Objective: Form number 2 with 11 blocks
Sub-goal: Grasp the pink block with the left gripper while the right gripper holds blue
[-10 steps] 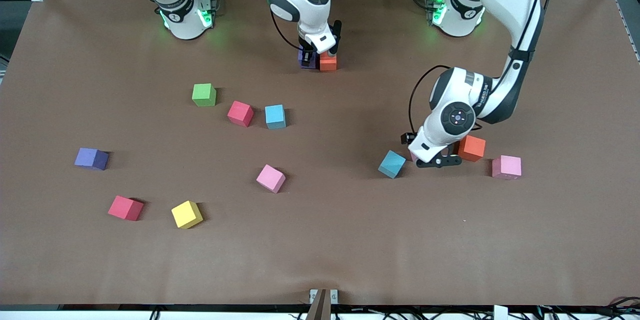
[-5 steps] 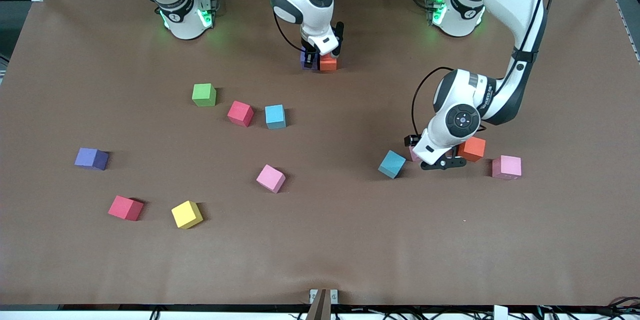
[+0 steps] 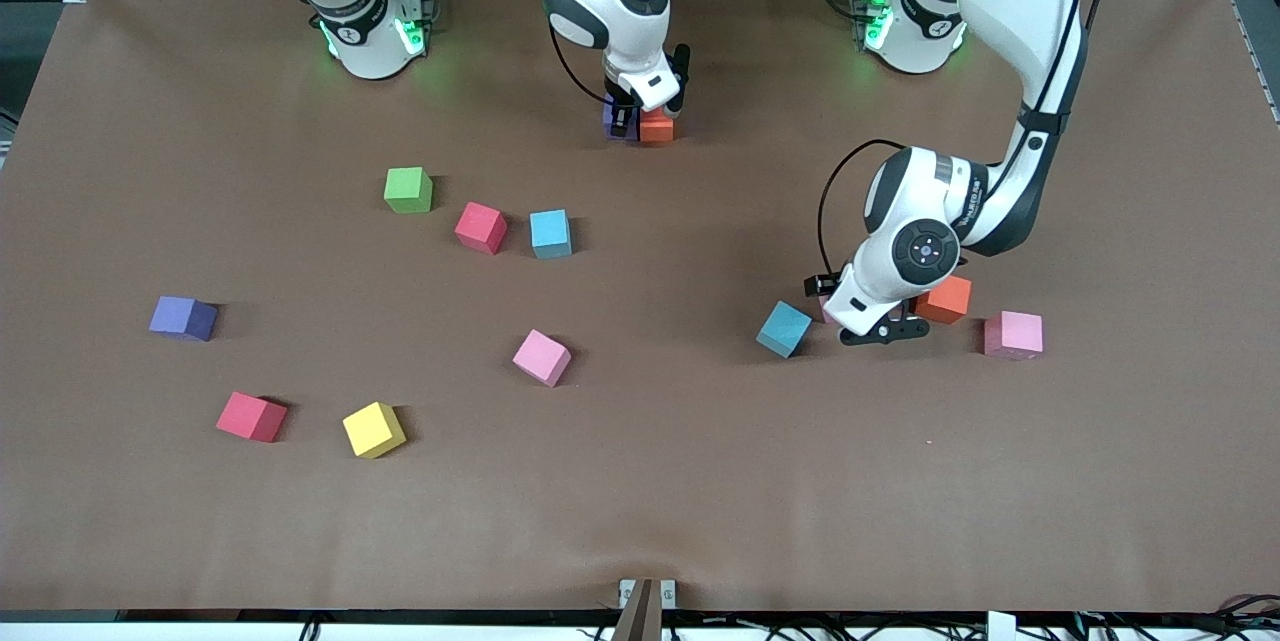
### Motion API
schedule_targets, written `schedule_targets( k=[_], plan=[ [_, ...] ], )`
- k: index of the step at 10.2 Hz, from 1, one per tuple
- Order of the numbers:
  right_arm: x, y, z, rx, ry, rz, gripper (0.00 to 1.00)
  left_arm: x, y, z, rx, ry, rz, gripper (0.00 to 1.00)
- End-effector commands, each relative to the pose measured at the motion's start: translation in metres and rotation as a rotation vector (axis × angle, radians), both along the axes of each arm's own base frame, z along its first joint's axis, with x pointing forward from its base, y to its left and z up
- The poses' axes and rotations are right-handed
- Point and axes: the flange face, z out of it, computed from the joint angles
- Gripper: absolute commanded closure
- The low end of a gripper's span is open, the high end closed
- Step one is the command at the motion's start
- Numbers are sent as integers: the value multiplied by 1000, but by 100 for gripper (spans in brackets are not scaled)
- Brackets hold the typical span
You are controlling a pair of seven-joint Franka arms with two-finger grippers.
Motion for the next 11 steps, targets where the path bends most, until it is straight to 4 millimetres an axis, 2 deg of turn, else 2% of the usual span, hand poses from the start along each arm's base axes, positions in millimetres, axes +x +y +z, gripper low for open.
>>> schedule_targets(
  k=[1, 7, 8, 9, 10, 11],
  plan=[
    [-4, 8, -8, -6, 5, 19, 51, 5, 0, -3, -9, 7, 13, 0],
    [-4, 10, -10, -7, 6, 20, 48, 7, 2, -5, -11, -2, 13, 0],
    [-3, 10, -11, -6, 5, 19, 37, 8, 1, -5, -12, -5, 10, 6],
    [-2, 10, -10, -2, 2, 18, 18, 8, 1, -7, -11, -3, 8, 20],
    [-1, 10, -10, 2, -1, 15, 3, 9, 0, -6, -12, -5, 8, 43],
    [-1, 10, -9, 2, -1, 15, 0, 10, 1, -4, -14, -10, -4, 58]
  ],
)
